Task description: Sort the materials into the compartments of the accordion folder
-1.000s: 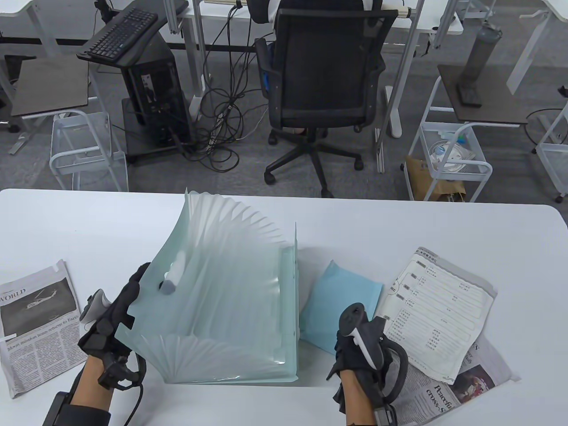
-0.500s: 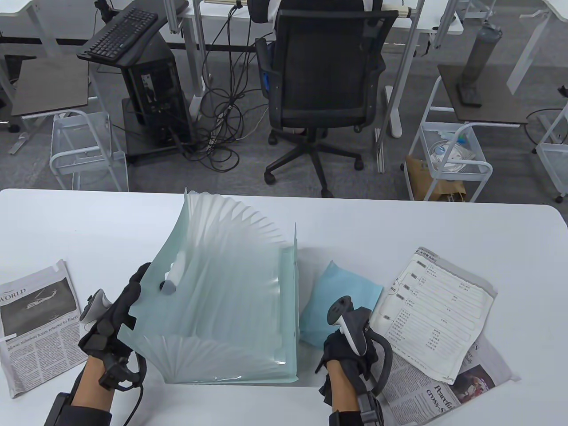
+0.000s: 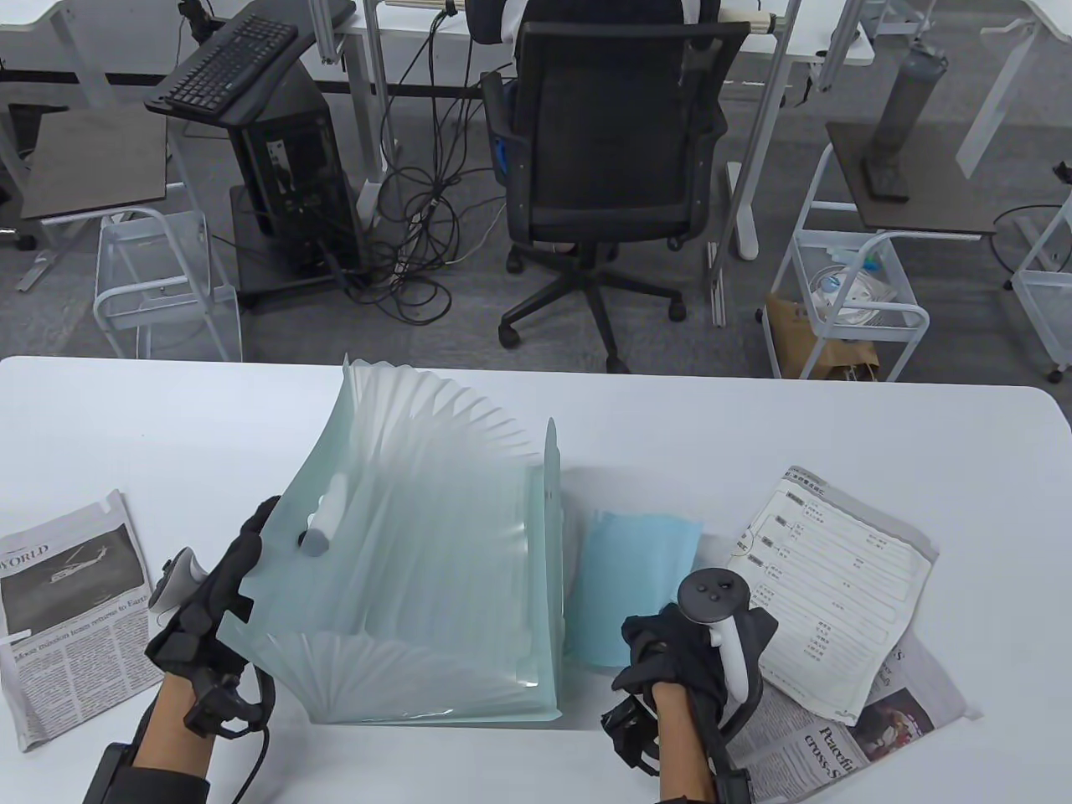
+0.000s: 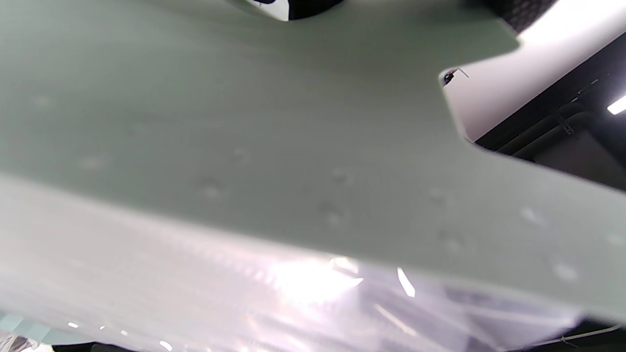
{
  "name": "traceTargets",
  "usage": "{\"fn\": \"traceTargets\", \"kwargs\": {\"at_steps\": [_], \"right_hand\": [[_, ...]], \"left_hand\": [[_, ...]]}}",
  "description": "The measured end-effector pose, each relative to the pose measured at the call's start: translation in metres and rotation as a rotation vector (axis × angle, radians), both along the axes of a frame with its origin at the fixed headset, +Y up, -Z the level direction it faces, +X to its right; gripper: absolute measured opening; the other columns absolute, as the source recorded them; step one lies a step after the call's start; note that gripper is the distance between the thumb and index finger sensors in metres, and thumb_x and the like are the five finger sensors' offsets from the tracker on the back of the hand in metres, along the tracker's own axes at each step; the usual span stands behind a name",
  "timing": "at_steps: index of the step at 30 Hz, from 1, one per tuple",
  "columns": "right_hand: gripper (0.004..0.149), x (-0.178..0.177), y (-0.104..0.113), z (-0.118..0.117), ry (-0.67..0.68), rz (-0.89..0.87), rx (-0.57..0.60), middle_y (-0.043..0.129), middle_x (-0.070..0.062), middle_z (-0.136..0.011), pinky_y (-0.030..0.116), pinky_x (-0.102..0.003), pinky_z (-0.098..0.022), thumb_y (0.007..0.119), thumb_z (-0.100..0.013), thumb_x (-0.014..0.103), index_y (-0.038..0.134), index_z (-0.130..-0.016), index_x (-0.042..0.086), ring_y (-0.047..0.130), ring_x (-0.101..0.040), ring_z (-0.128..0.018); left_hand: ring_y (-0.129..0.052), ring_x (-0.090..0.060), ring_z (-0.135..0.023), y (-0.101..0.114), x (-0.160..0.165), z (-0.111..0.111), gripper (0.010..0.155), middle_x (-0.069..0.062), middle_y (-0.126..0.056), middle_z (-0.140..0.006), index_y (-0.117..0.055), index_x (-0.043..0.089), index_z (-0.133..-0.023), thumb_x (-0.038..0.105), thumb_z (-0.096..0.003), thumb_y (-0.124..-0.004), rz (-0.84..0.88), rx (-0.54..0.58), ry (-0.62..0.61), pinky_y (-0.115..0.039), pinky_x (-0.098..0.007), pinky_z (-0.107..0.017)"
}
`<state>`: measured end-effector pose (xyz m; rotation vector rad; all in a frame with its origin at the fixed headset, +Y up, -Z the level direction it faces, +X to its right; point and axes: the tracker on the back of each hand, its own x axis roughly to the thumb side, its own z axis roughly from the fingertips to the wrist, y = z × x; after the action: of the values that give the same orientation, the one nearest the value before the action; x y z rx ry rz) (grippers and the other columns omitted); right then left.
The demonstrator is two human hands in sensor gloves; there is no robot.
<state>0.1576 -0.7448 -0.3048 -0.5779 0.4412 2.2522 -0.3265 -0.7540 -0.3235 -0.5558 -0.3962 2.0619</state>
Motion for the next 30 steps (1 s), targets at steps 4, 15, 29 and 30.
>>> {"fn": "traceTargets", "kwargs": {"at_steps": [4, 15, 29, 30], "right_hand": [[0.062, 0.004, 0.004, 0.002, -0.016, -0.078, 0.008, 0.083, -0.023, -0.075, 0.087, -0.034, -0.025, 0.079, -0.061, 0.021, 0.049, -0.102, -0.016, 0.099, -0.023, -0.031], [0.047, 0.006, 0.039, 0.022, -0.052, -0.197, 0.187, 0.085, -0.024, -0.072, 0.087, -0.035, -0.025, 0.072, -0.064, 0.018, 0.061, -0.099, -0.011, 0.099, -0.023, -0.030], [0.048, 0.018, 0.130, 0.048, -0.084, -0.242, 0.456, 0.085, -0.025, -0.070, 0.087, -0.035, -0.023, 0.072, -0.064, 0.018, 0.060, -0.098, -0.014, 0.100, -0.024, -0.029], [0.048, 0.019, 0.133, 0.048, -0.087, -0.243, 0.466, 0.085, -0.025, -0.071, 0.087, -0.035, -0.023, 0.072, -0.064, 0.017, 0.060, -0.098, -0.014, 0.100, -0.024, -0.029]], "left_hand": [[-0.026, -0.030, -0.113, 0.000, 0.000, 0.001, 0.070, 0.004, -0.052, -0.118, -0.024, 0.055, -0.112, 0.064, -0.0562, -0.065, 0.012, -0.006, -0.002, -0.017, -0.070, -0.072], [-0.026, -0.030, -0.113, 0.000, 0.000, 0.001, 0.070, 0.004, -0.051, -0.118, -0.024, 0.055, -0.112, 0.065, -0.0562, -0.065, 0.013, -0.002, 0.009, -0.017, -0.071, -0.072], [-0.027, -0.029, -0.113, 0.001, 0.001, 0.003, 0.070, 0.004, -0.051, -0.117, -0.024, 0.056, -0.111, 0.066, -0.0559, -0.065, -0.019, 0.012, 0.043, -0.017, -0.071, -0.072], [-0.027, -0.029, -0.113, 0.001, 0.001, 0.003, 0.070, 0.004, -0.051, -0.117, -0.024, 0.056, -0.111, 0.066, -0.0558, -0.065, -0.019, 0.012, 0.046, -0.017, -0.071, -0.072]]}}
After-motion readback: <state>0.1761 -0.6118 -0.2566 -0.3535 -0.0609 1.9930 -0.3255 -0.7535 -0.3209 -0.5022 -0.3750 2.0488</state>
